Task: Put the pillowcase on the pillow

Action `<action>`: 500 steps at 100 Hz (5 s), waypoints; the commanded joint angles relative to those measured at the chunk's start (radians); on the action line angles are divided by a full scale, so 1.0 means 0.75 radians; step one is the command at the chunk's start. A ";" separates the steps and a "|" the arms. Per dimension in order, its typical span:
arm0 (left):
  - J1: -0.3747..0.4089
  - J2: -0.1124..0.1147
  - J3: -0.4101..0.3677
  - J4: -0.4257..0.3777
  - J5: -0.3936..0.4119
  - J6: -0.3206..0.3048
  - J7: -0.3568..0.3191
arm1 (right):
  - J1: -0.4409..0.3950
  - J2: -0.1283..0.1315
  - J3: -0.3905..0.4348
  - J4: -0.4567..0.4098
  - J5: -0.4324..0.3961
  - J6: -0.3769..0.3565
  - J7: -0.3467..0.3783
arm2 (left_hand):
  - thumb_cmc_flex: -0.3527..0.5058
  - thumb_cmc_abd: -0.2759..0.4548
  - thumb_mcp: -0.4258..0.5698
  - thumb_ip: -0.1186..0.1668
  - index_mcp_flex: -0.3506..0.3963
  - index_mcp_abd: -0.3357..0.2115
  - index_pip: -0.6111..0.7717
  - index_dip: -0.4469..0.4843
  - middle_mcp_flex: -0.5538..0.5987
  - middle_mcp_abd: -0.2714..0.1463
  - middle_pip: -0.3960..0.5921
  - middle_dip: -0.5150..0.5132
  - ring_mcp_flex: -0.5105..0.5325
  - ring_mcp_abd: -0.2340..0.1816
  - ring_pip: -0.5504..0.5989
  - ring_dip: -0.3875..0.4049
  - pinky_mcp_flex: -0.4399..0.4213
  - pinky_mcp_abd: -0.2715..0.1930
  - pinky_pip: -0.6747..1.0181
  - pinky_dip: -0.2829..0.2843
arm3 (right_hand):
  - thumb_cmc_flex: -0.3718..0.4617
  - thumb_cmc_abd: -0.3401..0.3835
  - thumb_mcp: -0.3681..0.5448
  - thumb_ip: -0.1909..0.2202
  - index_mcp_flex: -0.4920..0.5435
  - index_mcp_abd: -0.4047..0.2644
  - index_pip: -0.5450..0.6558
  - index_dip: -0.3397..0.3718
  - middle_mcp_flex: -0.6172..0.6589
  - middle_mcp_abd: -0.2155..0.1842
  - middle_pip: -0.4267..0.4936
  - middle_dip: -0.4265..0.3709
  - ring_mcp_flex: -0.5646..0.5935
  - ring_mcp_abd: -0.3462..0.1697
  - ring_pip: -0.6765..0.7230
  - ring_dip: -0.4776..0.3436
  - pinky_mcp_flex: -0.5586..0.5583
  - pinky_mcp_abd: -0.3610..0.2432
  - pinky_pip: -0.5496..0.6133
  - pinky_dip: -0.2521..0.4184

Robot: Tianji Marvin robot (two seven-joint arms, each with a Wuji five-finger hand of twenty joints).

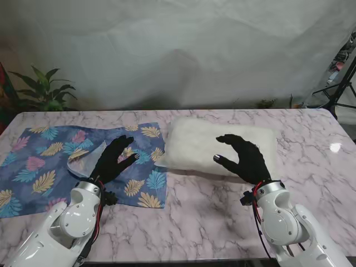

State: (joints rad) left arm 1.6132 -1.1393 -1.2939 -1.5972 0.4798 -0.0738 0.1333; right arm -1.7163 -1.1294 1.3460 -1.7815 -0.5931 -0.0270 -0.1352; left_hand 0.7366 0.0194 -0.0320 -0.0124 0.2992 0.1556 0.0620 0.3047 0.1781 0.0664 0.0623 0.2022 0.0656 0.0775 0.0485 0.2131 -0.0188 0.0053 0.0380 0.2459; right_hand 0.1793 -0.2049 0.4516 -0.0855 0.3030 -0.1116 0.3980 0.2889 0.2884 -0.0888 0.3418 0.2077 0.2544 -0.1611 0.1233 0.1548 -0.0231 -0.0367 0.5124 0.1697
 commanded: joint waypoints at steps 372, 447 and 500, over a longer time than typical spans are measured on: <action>-0.605 0.227 0.148 0.861 0.870 0.027 -0.282 | 0.000 -0.013 -0.030 0.004 0.111 -0.040 0.008 | 0.711 -0.372 0.226 -0.023 0.211 -0.157 1.462 0.299 -0.007 0.056 0.147 0.354 0.086 0.056 0.447 0.295 0.125 -0.156 0.968 0.186 | -0.006 0.033 -0.026 0.004 0.006 -0.012 -0.023 0.021 0.046 -0.020 0.005 0.011 0.046 -0.029 -0.009 -0.030 -0.001 0.002 0.061 -0.012; -0.534 0.149 -0.025 0.663 0.761 -0.217 0.080 | -0.017 -0.019 -0.017 -0.009 0.115 -0.023 -0.016 | 0.640 -0.617 0.804 -0.112 0.270 -0.239 1.582 0.664 1.131 -0.002 0.490 0.747 1.082 0.220 0.803 0.714 0.933 0.043 1.546 0.250 | 0.013 0.074 -0.066 0.004 -0.001 -0.016 -0.024 0.016 0.063 -0.001 0.009 0.013 0.068 -0.024 -0.006 -0.029 0.008 -0.003 0.075 -0.013; -0.352 0.153 -0.280 0.219 0.813 -0.433 -0.124 | 0.002 -0.010 -0.025 0.001 0.060 0.031 0.008 | 0.587 -0.639 0.846 -0.127 0.287 -0.277 1.587 0.619 1.175 -0.042 0.411 0.780 1.117 0.179 0.712 0.744 0.938 0.024 1.489 0.260 | 0.041 0.016 -0.083 0.006 -0.014 -0.012 -0.024 0.013 0.055 -0.007 0.007 0.014 0.065 -0.023 -0.010 -0.029 0.004 -0.011 0.091 -0.019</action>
State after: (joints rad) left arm 1.3434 -1.0306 -1.4998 -1.4156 1.0965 -0.3936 0.0559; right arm -1.7223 -1.1394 1.3316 -1.7900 -0.5287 -0.0166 -0.1305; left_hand 1.1640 -0.4327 0.5391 -0.1037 0.4814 -0.0295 1.2159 0.7745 1.0024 0.0898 0.3736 0.7643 0.8538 0.1750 0.6003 0.7665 0.6987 0.0962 1.1594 0.4226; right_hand 0.1802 -0.1736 0.4016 -0.0855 0.3026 -0.1116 0.3962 0.2893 0.3360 -0.0872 0.3452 0.2180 0.3048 -0.1611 0.1232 0.1548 -0.0123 -0.0357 0.5658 0.1696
